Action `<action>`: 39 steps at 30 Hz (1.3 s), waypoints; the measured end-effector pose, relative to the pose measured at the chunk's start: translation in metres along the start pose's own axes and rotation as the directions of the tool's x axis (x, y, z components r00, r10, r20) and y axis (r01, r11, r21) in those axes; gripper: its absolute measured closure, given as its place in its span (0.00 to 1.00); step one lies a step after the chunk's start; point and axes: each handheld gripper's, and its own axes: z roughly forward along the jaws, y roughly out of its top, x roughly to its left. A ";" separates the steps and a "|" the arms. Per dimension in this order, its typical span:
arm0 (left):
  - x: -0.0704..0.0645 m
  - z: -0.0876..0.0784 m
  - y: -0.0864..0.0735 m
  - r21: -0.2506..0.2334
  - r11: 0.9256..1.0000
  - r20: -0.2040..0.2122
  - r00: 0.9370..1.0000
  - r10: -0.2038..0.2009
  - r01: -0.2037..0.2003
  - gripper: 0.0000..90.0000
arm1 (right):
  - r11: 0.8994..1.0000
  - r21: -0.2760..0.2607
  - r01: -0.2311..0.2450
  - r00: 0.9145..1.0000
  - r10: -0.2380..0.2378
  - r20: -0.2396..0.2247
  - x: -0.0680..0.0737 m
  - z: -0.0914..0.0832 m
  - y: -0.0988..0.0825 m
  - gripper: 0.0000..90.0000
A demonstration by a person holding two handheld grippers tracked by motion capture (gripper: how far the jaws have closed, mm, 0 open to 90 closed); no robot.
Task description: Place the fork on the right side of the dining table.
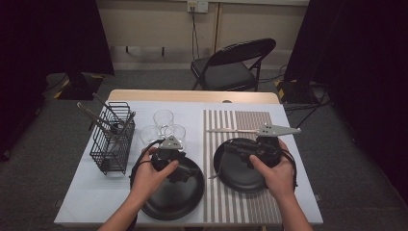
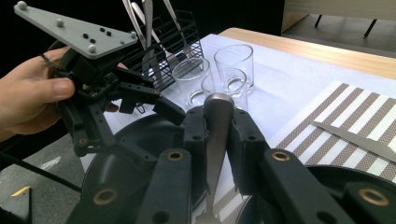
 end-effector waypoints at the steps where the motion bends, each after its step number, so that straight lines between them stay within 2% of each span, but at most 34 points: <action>1: 0.001 0.000 -0.001 0.000 1.000 0.000 1.000 -0.002 0.002 0.23 | 1.000 0.000 -0.003 1.000 0.003 -0.004 0.000 -0.001 -0.001 0.88; 20: 0.006 0.005 -0.012 0.012 1.000 0.007 1.000 -0.029 0.029 0.22 | 0.999 0.039 0.010 0.999 -0.008 -0.038 0.009 -0.005 -0.019 0.88; 23: 0.006 0.005 -0.012 0.023 1.000 0.003 1.000 -0.019 0.019 0.22 | 0.999 0.040 0.006 0.999 -0.004 -0.040 0.009 -0.006 -0.022 0.88; 28: 0.006 0.007 -0.013 0.017 0.999 0.005 1.000 -0.028 0.028 0.22 | 0.999 0.041 0.004 0.999 -0.002 -0.047 0.009 -0.007 -0.027 0.87; 30: 0.007 0.008 -0.012 0.028 1.000 -0.004 1.000 -0.014 0.014 0.22 | 0.999 0.043 0.011 0.998 -0.008 -0.058 0.010 -0.007 -0.029 0.87; 35: 0.008 0.009 -0.013 0.019 0.999 0.008 1.000 -0.028 0.028 0.22 | 0.999 0.050 0.015 0.998 -0.013 -0.054 0.011 -0.006 -0.033 0.87; 39: 0.010 0.008 -0.013 0.023 0.999 -0.001 1.000 -0.023 0.023 0.22 | 0.998 0.057 0.011 0.998 -0.008 -0.056 0.009 -0.007 -0.037 0.87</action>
